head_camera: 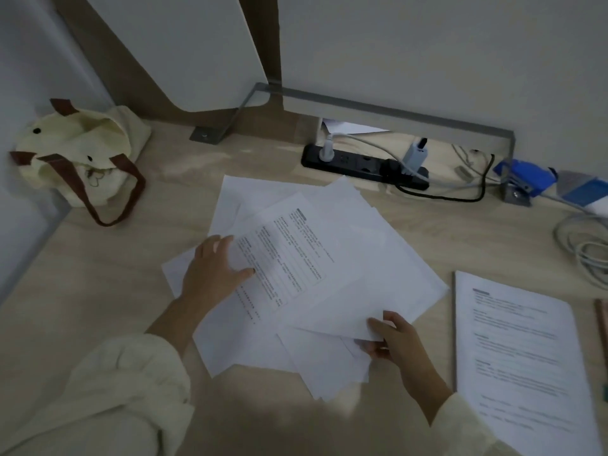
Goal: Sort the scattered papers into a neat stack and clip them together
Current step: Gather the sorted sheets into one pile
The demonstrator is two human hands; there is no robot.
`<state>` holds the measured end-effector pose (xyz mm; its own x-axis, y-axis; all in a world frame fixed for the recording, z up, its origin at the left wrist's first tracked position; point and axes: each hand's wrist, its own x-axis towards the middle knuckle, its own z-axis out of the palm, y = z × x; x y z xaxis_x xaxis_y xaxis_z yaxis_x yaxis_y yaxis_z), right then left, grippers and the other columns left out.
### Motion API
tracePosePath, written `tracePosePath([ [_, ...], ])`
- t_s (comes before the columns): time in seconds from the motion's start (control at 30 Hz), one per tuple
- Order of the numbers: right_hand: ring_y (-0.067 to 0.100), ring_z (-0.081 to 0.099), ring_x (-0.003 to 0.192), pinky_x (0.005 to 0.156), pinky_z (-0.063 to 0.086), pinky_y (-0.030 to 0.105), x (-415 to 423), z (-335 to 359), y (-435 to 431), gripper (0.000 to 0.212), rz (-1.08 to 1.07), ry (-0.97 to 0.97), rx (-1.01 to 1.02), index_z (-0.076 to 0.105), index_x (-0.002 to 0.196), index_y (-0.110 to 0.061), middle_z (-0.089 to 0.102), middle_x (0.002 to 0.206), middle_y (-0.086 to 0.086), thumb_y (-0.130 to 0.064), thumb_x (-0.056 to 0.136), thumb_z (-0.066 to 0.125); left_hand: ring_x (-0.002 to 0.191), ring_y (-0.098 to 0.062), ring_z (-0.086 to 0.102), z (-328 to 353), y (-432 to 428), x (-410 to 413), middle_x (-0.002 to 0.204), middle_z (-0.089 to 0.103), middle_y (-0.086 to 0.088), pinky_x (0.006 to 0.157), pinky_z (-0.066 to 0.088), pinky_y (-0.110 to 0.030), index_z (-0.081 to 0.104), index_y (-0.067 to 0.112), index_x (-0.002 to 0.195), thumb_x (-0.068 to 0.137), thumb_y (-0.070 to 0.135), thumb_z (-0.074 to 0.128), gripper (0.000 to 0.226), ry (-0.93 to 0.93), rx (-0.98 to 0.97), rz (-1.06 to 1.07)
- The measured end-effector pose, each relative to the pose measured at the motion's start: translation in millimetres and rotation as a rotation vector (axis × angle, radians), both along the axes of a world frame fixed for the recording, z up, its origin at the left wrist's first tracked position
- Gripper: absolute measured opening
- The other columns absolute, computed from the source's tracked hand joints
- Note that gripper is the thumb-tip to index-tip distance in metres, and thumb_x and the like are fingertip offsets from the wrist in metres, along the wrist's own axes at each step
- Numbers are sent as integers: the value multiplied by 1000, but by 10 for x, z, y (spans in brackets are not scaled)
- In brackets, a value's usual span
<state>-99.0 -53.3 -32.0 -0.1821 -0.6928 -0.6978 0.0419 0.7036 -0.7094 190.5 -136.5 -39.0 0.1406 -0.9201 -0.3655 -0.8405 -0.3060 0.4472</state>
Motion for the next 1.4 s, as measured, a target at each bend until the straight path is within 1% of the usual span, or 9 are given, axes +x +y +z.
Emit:
tracePosePath([
  [0.1,20,62,53,50,51,26,15,3,4,36,44,-41,-39,47,121,-5,64,81,13,-3,87,58,141,-26,13,-72,-187,115,153,14,-9,112,24,-44,11,16,146,68,49,73,105,-30,103,-36],
  [0.2,22,66,81,64,59,28,-20,61,-18,66,67,-115,-162,33,129,-32,63,105,2,-3,75,57,134,-29,22,-111,-232,192,144,28,-13,109,26,-42,21,11,141,60,50,79,107,-89,81,-42],
  [0.3,19,57,107,79,57,26,-125,101,-97,65,251,-35,-268,45,128,-27,55,121,-4,6,72,46,128,-30,29,-106,-210,226,137,37,-13,104,28,-40,30,10,136,56,50,81,103,-79,99,-29],
  [0.4,15,53,115,95,46,17,-212,66,-188,43,545,295,-330,60,109,-30,58,117,-10,6,88,48,121,-32,36,-103,-167,229,127,41,-15,97,33,-40,39,7,126,66,39,79,79,-38,62,-10],
  [0.5,0,64,90,74,44,2,-251,192,-341,48,580,495,-392,60,81,-51,65,88,-35,-3,87,58,101,-30,52,-46,-77,232,110,45,-8,85,44,-41,49,10,108,82,24,63,33,90,16,94],
  [0.7,33,41,112,93,27,25,-224,738,-739,3,576,1002,-721,73,80,-24,52,122,12,-25,77,72,85,-25,59,180,97,238,105,62,-7,68,42,-35,48,13,106,90,17,50,16,261,-52,200],
  [0.97,11,49,64,63,37,22,-175,1586,-959,22,464,542,-682,60,85,-5,58,74,6,-23,92,52,119,-15,44,527,192,306,131,48,5,99,31,-31,47,27,130,90,-3,44,50,433,-235,36],
  [1.17,18,59,73,69,47,31,-256,1773,-923,24,138,251,-676,60,92,-6,62,82,8,-27,93,48,117,-41,51,629,277,275,124,56,-25,91,38,-37,53,-2,122,90,-1,45,32,368,-228,187],
  [1.4,22,56,73,69,46,35,-351,1262,-797,16,-288,81,-461,57,84,-13,59,82,8,-15,94,45,106,-17,46,748,611,-18,131,50,-8,81,39,-25,53,13,126,90,-7,42,43,667,-258,420],
])
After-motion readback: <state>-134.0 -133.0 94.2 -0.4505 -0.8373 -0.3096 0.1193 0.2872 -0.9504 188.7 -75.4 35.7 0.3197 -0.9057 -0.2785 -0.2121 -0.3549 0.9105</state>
